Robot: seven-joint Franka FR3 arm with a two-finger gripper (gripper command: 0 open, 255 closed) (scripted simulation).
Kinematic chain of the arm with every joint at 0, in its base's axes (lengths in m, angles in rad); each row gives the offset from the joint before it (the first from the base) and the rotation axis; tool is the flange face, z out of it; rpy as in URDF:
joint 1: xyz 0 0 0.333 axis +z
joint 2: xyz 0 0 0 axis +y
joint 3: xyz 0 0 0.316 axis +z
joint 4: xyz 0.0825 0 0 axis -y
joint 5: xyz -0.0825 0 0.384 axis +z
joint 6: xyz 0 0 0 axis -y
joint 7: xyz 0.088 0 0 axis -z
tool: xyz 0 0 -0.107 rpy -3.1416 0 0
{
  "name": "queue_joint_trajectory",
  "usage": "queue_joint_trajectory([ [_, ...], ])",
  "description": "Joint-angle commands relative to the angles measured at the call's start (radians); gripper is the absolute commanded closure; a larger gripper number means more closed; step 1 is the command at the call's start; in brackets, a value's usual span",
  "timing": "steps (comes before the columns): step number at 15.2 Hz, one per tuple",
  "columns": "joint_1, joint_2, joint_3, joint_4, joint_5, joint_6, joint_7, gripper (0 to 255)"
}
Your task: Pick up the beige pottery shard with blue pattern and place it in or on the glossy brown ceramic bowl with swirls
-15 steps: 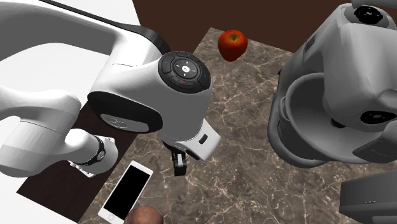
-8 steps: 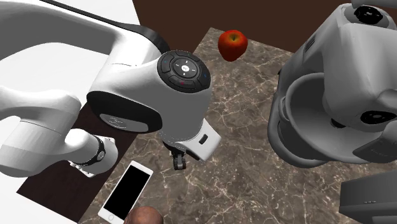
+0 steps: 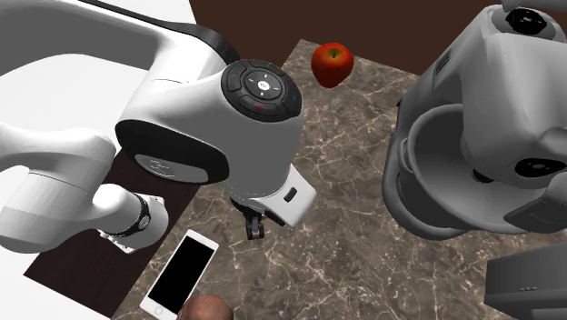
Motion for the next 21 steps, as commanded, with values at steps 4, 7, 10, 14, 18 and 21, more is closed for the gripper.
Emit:
queue_joint_trajectory([
  [4,0.038,-0.118,0.032,-0.103,-0.056,0.137,-0.064,0],
  [7,0.082,-0.246,0.061,-0.253,-0.123,0.337,-0.129,0],
  [10,0.075,-0.221,0.060,-0.276,-0.132,0.385,-0.125,0],
  [14,0.064,-0.188,0.060,-0.302,-0.144,0.445,-0.118,0],
  [18,0.064,-0.188,0.060,-0.302,-0.144,0.445,-0.118,0],
  [21,0.064,-0.188,0.060,-0.302,-0.144,0.445,-0.118,0],
])
